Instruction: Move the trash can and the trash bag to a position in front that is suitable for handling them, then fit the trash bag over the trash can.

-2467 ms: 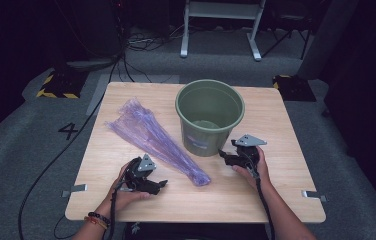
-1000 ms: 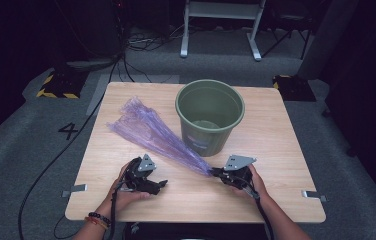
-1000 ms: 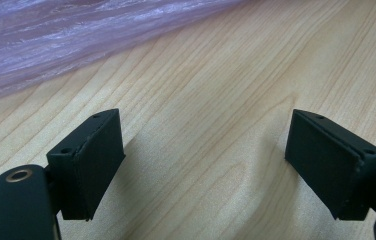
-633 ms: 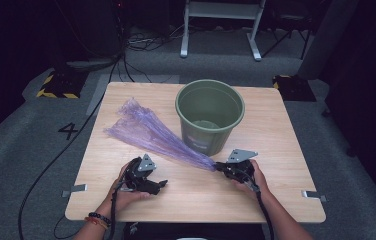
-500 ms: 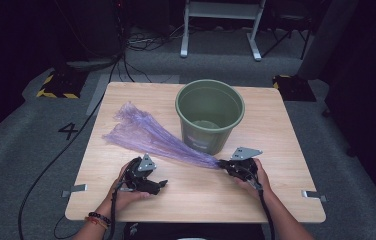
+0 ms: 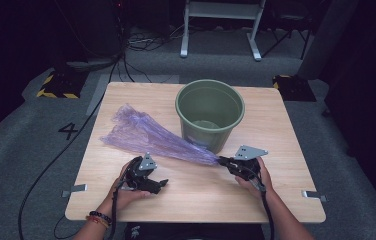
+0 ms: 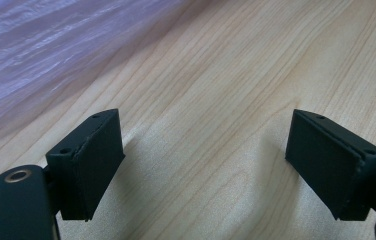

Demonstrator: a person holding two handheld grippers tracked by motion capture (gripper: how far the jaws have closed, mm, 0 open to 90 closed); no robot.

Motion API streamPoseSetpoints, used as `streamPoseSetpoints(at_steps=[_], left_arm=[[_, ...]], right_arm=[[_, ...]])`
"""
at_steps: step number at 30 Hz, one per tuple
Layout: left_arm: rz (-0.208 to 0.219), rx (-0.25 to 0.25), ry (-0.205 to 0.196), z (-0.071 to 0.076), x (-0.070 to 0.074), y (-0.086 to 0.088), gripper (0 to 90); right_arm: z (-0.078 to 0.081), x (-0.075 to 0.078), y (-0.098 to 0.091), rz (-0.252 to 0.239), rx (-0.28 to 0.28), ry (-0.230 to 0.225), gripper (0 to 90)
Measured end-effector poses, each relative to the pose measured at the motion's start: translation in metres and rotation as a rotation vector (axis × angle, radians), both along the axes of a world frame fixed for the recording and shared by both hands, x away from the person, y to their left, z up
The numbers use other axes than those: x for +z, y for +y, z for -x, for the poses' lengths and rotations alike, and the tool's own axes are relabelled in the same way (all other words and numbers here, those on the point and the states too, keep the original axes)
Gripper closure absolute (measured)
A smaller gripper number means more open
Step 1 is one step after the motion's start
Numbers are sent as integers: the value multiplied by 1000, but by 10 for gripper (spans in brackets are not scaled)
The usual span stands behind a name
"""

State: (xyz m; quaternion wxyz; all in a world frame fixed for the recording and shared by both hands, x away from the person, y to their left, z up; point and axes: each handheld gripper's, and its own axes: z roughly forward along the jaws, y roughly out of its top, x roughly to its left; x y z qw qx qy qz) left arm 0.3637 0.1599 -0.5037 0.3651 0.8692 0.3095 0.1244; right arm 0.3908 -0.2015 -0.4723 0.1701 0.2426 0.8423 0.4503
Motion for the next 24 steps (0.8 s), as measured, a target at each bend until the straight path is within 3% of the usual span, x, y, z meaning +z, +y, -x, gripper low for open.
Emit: streamPoseSetpoints(at_steps=[6, 8, 9, 10, 11, 13, 16, 17, 18, 22, 24], left_arm=[[-4, -1, -6, 1, 0, -1, 159], [-4, -9, 2, 2, 1, -4, 163], [10, -53, 29, 4, 4, -12, 167], [10, -53, 29, 4, 4, -12, 166], [22, -85, 27, 7, 6, -18, 162], [61, -135, 8, 13, 15, -38, 163], [121, -165, -2, 13, 25, -51, 162], [161, -166, 6, 11, 28, -53, 162], [196, -153, 17, 7, 31, -55, 162], [239, -115, 12, -2, 39, -60, 161], [299, -71, 17, -9, 45, -62, 163]], right_arm=[[3, 10, 4, -16, 24, -30, 875], [4, 17, 8, -14, 37, -59, 876], [5, 19, 9, -11, 41, -66, 876], [6, 21, 11, -7, 46, -74, 876], [6, 23, 12, -2, 50, -82, 876], [7, 26, 15, 0, 58, -93, 875], [8, 28, 18, 13, 73, -101, 876], [9, 28, 20, 16, 77, -100, 876], [9, 27, 21, 24, 82, -102, 876], [8, 26, 22, 40, 84, -102, 875], [9, 24, 22, 49, 87, -100, 875]])
